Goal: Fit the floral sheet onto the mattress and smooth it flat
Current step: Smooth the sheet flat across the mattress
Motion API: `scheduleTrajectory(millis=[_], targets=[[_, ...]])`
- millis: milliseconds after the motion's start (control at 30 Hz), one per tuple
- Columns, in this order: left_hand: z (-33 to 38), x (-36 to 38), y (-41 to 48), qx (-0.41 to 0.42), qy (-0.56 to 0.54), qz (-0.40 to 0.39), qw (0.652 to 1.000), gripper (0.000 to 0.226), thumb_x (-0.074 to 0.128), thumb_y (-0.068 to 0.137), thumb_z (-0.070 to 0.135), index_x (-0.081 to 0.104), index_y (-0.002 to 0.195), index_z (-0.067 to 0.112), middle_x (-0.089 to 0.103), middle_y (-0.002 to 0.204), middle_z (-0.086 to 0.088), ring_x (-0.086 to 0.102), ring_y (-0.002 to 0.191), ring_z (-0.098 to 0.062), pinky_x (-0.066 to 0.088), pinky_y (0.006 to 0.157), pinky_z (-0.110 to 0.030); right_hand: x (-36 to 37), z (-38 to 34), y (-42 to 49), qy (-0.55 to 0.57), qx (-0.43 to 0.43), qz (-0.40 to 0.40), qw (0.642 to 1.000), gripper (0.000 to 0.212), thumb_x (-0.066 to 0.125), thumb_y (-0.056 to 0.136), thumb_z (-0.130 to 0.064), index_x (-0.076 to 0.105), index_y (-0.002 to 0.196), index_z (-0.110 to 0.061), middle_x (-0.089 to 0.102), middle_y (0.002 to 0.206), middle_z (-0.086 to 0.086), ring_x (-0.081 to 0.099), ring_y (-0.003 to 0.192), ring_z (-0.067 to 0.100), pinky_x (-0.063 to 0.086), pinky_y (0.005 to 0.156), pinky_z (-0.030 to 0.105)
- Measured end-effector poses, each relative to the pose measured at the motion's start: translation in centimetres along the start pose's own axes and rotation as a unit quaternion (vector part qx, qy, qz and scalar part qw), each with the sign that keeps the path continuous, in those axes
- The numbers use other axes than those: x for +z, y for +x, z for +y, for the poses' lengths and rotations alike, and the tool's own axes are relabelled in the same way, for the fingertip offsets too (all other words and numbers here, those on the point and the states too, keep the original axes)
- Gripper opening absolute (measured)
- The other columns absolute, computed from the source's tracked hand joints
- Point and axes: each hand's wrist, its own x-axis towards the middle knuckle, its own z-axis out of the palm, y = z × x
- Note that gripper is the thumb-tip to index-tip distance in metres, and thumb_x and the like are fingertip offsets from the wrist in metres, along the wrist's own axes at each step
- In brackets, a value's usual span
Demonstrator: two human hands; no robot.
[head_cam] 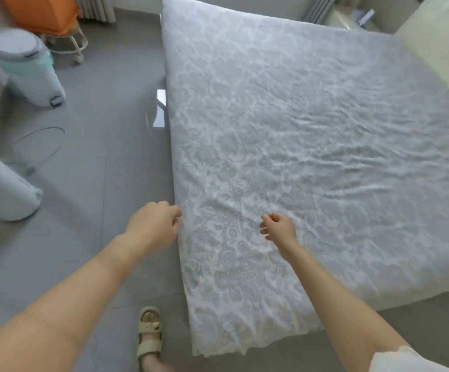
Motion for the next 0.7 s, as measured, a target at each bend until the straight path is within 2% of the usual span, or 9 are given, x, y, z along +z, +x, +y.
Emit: scheduleTrajectory(millis=[100,200,367,467,567,700], targets=[[-2.6,-3.3,2.8,0.033,0.015,0.008,0.999,0.03,0.038,0.096,0.024,0.063,0.11,0.018,0.061,0.11,-0.005,0.055,0.103,-0.026,0.049,0.083,-0.038,1.8,-2.1,1.2,0.043,0.043,0.036,0.998,0.019,0.047,0.095,-0.017,0.062,0.084,-0.011,0.063,0.082,0.005,0.059,0.07,0.016,0.048,0.063,0.03],[-5.3,-6.9,6.7,0.054,0.03,-0.017,0.998,0.03,0.038,0.095,0.022,0.063,0.113,0.02,0.06,0.113,-0.003,0.054,0.106,-0.025,0.048,0.086,-0.036,3.7,-5.1,2.8,0.063,0.087,0.066,0.992,0.02,0.047,0.095,-0.017,0.063,0.099,-0.006,0.062,0.085,0.004,0.059,0.07,0.015,0.048,0.061,0.028],[-8.0,-12.8,15.1,0.108,0.065,0.013,0.992,0.028,0.037,0.094,0.022,0.063,0.106,0.017,0.06,0.103,-0.002,0.054,0.097,-0.023,0.047,0.075,-0.033,5.9,-11.8,6.0,0.045,0.098,0.099,0.989,0.032,0.047,0.094,-0.025,0.056,0.121,-0.011,0.062,0.108,0.006,0.063,0.09,0.022,0.054,0.081,0.04],[-7.6,-15.6,20.6,0.165,0.091,0.009,0.982,0.029,0.037,0.095,0.02,0.062,0.109,0.019,0.059,0.102,-0.002,0.052,0.094,-0.022,0.038,0.068,-0.028,6.2,-15.5,8.1,0.024,0.092,0.116,0.989,0.036,0.045,0.095,-0.027,0.053,0.127,-0.011,0.062,0.115,0.007,0.061,0.093,0.02,0.052,0.08,0.034],[-6.2,-17.6,26.8,0.213,0.078,-0.007,0.974,0.032,0.038,0.097,0.021,0.057,0.122,0.021,0.058,0.117,-0.001,0.052,0.108,-0.022,0.043,0.079,-0.029,6.1,-18.2,10.3,0.005,0.107,0.142,0.984,0.036,0.043,0.097,-0.028,0.051,0.129,-0.012,0.059,0.12,0.004,0.057,0.085,0.014,0.045,0.072,0.026],[-2.9,-18.9,35.1,0.293,0.092,-0.036,0.951,0.035,0.036,0.099,0.024,0.052,0.129,0.022,0.055,0.127,0.001,0.053,0.112,-0.018,0.045,0.085,-0.027,4.7,-20.1,13.3,0.023,0.146,0.204,0.968,0.036,0.043,0.098,-0.03,0.054,0.127,-0.012,0.059,0.123,0.004,0.057,0.1,0.018,0.042,0.077,0.024]])
